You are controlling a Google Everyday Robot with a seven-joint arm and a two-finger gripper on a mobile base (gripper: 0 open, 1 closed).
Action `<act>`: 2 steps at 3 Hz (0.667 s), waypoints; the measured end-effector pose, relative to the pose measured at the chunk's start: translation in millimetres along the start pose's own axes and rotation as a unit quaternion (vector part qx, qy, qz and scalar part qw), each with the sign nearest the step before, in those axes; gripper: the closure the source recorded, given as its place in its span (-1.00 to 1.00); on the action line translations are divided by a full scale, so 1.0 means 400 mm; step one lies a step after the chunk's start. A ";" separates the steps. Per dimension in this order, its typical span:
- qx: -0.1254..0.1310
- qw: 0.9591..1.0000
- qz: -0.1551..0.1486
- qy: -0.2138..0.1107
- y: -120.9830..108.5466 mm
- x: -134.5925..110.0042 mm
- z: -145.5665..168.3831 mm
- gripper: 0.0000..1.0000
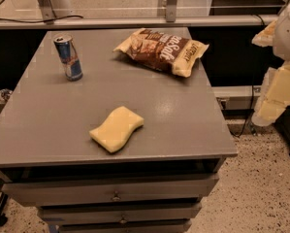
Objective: Pick sponge
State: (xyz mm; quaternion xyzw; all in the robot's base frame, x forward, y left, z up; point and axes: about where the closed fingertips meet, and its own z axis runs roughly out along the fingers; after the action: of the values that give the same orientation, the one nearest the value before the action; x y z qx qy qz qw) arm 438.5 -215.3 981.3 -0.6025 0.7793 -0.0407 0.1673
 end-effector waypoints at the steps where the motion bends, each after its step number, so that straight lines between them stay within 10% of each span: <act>1: 0.000 1.000 0.000 0.000 0.000 0.000 0.000 -1.00; 2: -0.004 0.999 0.001 -0.034 0.007 -0.040 0.028 -1.00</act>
Offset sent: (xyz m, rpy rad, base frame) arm 0.0129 0.0490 -0.0261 0.1929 -0.0099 0.0559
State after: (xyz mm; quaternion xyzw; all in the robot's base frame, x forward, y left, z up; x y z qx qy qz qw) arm 442.8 -197.8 973.6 -0.6039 0.7736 -0.0164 0.1913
